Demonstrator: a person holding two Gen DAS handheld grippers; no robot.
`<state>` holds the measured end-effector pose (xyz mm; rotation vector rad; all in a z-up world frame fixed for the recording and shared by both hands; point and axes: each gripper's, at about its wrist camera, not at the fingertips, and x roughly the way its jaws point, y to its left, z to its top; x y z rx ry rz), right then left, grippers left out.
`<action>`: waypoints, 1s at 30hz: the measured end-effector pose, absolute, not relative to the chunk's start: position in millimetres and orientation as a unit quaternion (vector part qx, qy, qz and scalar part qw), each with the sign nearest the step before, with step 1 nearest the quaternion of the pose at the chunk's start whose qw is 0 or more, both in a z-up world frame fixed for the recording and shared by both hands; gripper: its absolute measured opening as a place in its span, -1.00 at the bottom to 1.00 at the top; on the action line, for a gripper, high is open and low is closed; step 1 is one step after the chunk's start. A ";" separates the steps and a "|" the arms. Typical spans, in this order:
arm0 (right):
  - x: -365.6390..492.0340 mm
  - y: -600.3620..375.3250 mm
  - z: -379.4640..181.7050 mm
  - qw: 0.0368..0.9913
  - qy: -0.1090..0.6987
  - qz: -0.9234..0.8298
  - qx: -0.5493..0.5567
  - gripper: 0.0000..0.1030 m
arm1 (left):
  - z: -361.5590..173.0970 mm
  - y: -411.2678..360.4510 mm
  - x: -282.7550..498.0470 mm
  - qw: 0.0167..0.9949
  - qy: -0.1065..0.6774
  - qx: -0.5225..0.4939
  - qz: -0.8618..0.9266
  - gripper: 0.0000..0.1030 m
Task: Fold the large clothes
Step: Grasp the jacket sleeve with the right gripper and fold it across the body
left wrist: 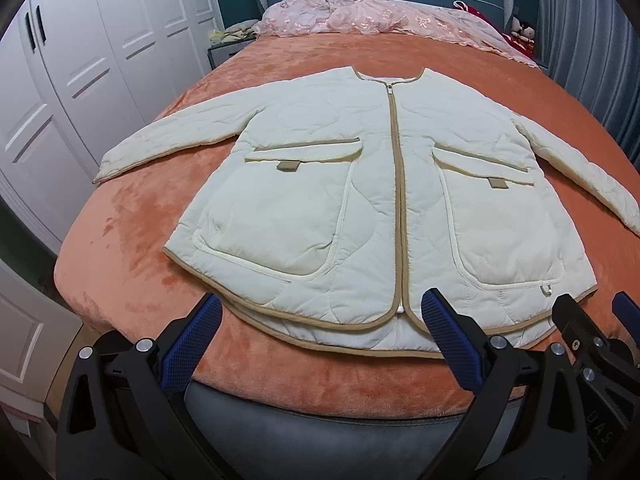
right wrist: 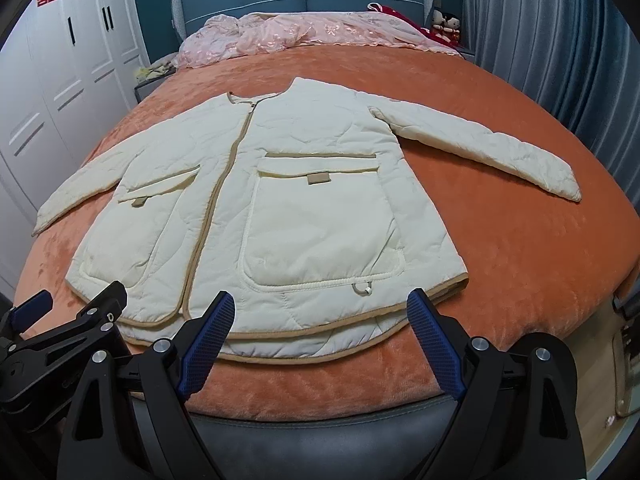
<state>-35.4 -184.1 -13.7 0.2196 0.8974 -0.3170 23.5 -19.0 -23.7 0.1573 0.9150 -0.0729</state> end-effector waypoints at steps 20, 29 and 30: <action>20.2 -522.9 -56.7 0.809 0.345 -0.336 0.338 0.66 | -36.0 -26.7 132.0 0.894 0.442 0.076 0.002 0.89; 7.5 -625.8 -111.3 0.745 0.300 -0.403 0.439 0.59 | -64.8 -20.0 175.0 0.880 0.467 0.078 0.040 0.89; 7.3 -630.9 -113.2 0.743 0.289 -0.409 0.444 0.47 | -67.1 -19.3 179.1 0.878 0.470 0.078 0.043 0.89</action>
